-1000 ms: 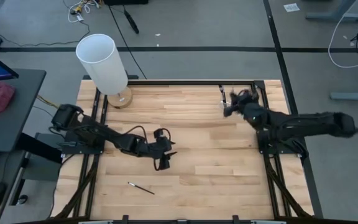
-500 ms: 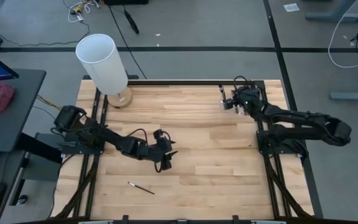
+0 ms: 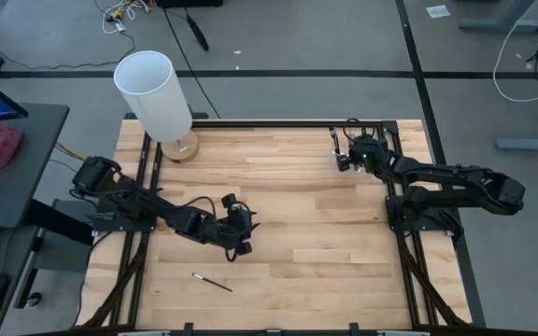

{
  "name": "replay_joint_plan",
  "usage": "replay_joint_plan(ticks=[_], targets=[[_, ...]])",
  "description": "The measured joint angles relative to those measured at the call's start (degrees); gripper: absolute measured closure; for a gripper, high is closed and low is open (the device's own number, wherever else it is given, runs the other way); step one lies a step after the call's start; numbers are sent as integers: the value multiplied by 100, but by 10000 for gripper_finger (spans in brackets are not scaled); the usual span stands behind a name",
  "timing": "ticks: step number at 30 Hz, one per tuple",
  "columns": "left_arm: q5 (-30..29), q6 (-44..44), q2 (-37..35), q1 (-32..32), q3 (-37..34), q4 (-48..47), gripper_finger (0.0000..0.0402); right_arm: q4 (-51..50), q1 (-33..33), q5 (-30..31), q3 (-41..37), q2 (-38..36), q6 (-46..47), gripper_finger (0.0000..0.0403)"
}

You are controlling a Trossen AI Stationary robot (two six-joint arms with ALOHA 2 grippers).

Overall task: Put items in baskets/containers
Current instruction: Put the eyeshadow brush into the transparent organizer

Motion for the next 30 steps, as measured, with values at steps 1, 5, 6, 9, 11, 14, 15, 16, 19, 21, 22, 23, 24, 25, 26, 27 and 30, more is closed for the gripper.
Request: replay_joint_plan(ticks=[1,5,6,9,11,14,15,16,19,21,22,23,24,25,26,27,30], targets=[[-17,-7,-24,-3,0,-24,243,-6,0,-14,0,1,-1,347],[-369,-9,-201,-112,0,-182,246,-33,-2,-12,3,-9,-1,305],[-468,-18,-252,-149,0,-267,246,-104,-2,-14,27,-30,-5,294],[-621,-169,-378,-260,1,-701,246,-333,34,-24,202,-121,-138,261],[-660,-394,-455,-306,2,-999,246,-444,113,-28,421,-210,-198,244],[-689,-819,-479,-349,1,-1606,246,-572,310,-23,789,-321,-306,228],[-691,-954,-483,-353,0,-1747,246,-579,399,-23,915,-340,-332,226],[-695,-1080,-492,-356,0,-1875,246,-571,501,-24,1044,-345,-346,224],[-711,-1436,-494,-435,0,-2285,246,-518,902,-80,1344,-345,-385,225],[-732,-1601,-494,-549,0,-2488,246,-226,1290,-237,1392,-348,-377,229],[-732,-1719,-494,-621,0,-2625,246,-44,1518,-330,1381,-348,-337,232],[-730,-1850,-500,-701,0,-2791,246,156,1760,-411,1348,-342,-287,235],[-727,-2024,-511,-788,0,-2967,246,357,2016,-421,1311,-307,-247,238],[-707,-2218,-533,-872,0,-3145,246,532,2276,-429,1272,-255,-193,240],[-675,-2472,-553,-959,0,-3363,246,658,2536,-422,1237,-187,-142,243],[-621,-2749,-592,-1056,0,-3582,246,826,2809,-404,1206,-83,-120,246],[-347,-3604,-757,-1391,0,-4053,246,1451,3515,-253,1101,310,28,254]])
